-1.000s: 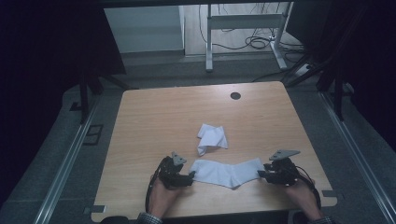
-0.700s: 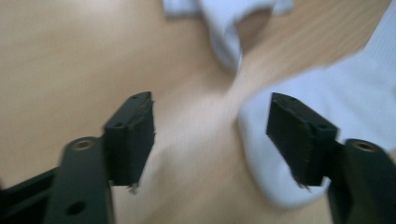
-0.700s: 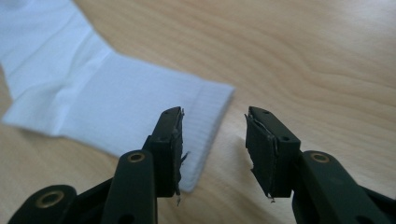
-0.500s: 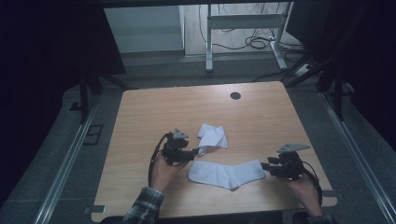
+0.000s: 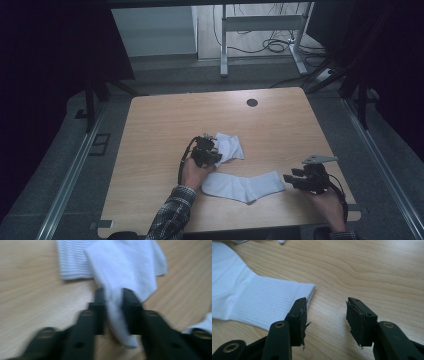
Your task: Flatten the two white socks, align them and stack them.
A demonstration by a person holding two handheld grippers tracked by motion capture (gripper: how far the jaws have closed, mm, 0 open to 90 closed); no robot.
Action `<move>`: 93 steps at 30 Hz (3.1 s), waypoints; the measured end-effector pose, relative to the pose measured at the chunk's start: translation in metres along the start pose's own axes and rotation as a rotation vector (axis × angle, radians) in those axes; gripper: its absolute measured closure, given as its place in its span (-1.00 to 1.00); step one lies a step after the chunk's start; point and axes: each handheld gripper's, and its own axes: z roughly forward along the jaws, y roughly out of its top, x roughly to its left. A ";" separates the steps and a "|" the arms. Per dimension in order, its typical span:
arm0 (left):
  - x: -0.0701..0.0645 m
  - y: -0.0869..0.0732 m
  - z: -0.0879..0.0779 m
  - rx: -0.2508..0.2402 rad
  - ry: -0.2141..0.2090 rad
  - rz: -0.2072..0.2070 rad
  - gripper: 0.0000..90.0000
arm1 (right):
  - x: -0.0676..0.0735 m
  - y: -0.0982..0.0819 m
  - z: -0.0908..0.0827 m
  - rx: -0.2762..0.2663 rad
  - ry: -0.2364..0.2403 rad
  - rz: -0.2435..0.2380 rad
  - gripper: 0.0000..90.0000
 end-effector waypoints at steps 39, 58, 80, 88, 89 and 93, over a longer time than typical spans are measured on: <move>-0.008 0.024 -0.033 -0.022 0.159 0.143 0.14 | -0.007 -0.005 0.000 -0.006 -0.018 0.009 0.11; 0.042 -0.019 -0.021 -0.038 0.347 0.081 -0.05 | -0.008 -0.001 -0.001 -0.014 -0.016 0.012 0.09; 0.063 -0.038 -0.029 -0.184 0.214 -0.021 0.15 | -0.007 0.060 0.031 -0.018 -0.020 0.026 0.15; 0.065 -0.038 -0.025 -0.190 0.182 -0.035 0.22 | 0.001 0.086 0.069 -0.014 -0.043 -0.036 0.44; 0.066 -0.038 -0.024 -0.191 0.182 -0.041 0.22 | 0.002 0.087 0.074 -0.008 -0.052 -0.046 0.44; 0.067 -0.040 -0.021 -0.181 0.184 -0.047 0.24 | 0.004 0.090 0.090 0.008 -0.079 -0.066 0.50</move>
